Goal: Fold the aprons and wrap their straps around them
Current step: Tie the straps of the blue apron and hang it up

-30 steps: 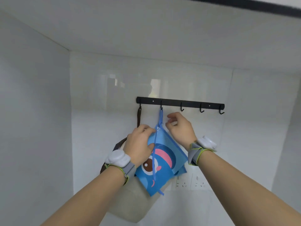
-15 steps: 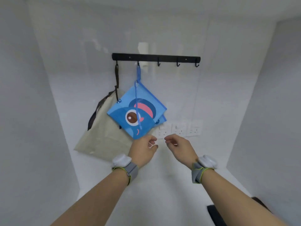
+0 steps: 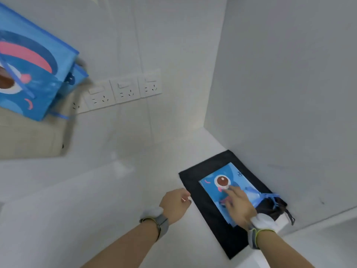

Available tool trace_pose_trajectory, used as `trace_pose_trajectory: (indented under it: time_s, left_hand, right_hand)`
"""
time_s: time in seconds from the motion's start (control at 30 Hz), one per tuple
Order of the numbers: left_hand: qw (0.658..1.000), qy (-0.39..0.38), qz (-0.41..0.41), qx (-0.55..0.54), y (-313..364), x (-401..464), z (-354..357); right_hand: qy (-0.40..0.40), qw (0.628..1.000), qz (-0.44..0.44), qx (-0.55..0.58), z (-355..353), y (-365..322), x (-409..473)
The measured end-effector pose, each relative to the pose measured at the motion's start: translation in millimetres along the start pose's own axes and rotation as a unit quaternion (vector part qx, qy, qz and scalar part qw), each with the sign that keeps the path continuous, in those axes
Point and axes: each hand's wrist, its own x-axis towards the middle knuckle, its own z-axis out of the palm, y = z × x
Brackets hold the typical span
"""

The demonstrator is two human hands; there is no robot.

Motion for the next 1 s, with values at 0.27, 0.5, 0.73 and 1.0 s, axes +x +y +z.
trace_pose_trajectory:
  time_s: [0.27,0.5,0.73,1.0]
  left_hand:
    - [0.957,-0.049,-0.173,-0.229,44,34,89]
    - [0.87,0.013,-0.253,-0.424,58,44,116]
    - [0.903,-0.029,-0.217,-0.37,64,49,138]
    - [0.963,0.063,-0.089,-0.245,60,49,113]
  right_hand:
    - [-0.052,0.996,-0.03,-0.072,6,37,-5]
    - [-0.103,0.992,-0.042,-0.055,-8,46,6]
    - [-0.106,0.991,-0.066,-0.038,-8,55,4]
    - [-0.015,0.995,-0.098,0.022,-15,33,2]
